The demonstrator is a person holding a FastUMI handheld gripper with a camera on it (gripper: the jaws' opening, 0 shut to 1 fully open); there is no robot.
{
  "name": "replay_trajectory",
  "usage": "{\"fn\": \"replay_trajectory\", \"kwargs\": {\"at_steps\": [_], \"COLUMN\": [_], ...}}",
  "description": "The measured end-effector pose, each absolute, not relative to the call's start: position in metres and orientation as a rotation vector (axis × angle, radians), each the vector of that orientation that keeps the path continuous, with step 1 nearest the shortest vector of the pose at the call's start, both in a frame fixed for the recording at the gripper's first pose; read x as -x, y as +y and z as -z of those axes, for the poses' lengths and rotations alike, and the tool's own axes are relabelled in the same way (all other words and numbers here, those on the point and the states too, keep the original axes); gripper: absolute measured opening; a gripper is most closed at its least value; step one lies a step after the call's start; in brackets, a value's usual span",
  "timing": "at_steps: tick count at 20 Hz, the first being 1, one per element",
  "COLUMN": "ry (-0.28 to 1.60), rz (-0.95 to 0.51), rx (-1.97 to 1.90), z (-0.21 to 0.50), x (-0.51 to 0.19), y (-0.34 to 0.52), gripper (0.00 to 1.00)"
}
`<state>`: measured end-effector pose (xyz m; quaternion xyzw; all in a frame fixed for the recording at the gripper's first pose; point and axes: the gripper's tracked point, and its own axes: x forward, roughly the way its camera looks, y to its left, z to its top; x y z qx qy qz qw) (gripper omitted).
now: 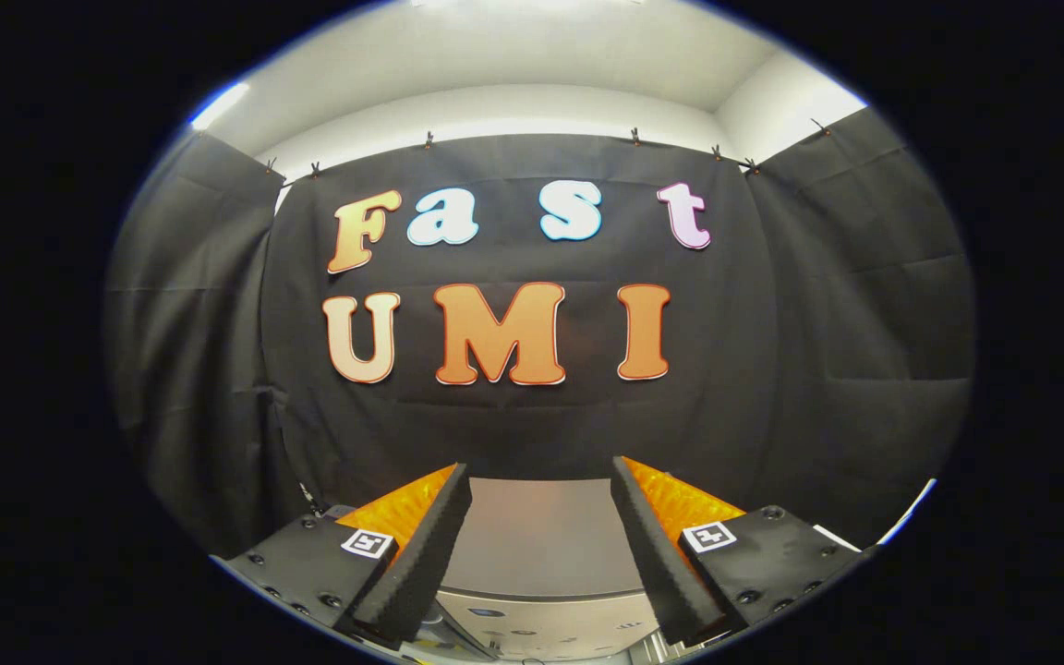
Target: Put the clothes into the washing machine and then close the washing machine lid.
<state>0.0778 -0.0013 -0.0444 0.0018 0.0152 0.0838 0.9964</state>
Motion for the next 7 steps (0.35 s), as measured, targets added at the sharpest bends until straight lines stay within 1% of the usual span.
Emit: {"fn": "replay_trajectory", "kwargs": {"at_steps": [7], "ry": [0.025], "rz": [-0.176], "rx": [-0.004], "z": [0.0417], "x": [-0.0713], "y": [-0.0101], "gripper": [0.98]}}
